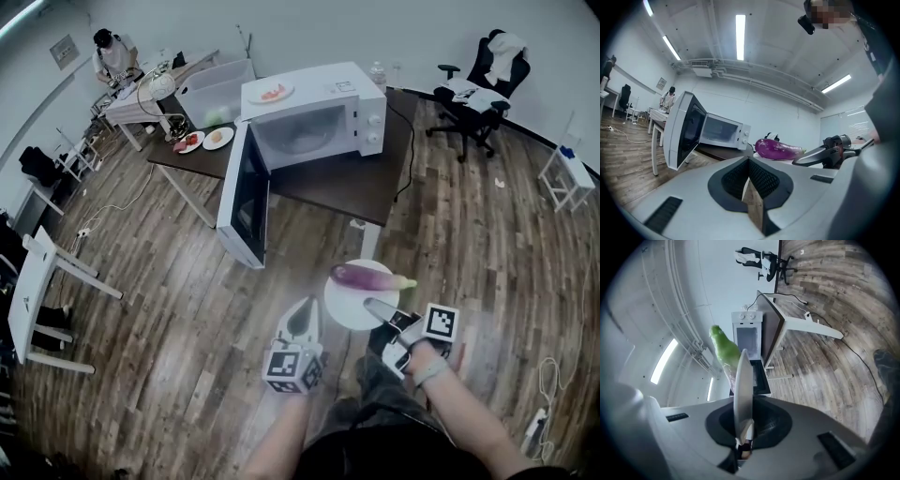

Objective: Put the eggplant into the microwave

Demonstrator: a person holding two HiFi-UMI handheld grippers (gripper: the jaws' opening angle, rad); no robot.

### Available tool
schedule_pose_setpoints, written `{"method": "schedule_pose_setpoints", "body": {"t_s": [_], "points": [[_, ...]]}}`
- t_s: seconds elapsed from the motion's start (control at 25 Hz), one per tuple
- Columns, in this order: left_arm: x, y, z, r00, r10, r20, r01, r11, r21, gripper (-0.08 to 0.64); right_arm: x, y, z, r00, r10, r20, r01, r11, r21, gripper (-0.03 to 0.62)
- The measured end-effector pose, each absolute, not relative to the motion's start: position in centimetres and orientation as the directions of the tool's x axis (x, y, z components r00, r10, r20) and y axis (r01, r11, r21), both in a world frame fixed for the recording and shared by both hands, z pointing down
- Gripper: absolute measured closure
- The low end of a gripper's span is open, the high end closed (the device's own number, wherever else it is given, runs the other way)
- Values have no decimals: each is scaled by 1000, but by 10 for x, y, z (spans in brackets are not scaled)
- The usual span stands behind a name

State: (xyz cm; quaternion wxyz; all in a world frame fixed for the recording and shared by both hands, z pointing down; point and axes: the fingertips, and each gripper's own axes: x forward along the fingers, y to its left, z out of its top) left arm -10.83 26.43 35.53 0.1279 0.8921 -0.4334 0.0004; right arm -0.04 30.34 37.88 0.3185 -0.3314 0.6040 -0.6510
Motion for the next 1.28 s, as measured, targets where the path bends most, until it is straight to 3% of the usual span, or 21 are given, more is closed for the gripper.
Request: {"method": "schedule_pose_setpoints", "body": {"t_s": [1.28], "points": [[-53,38,376,490,-865,109,-858,-457,235,560,52,60,390,-743,-668,33,4,-54,-999,584]]}}
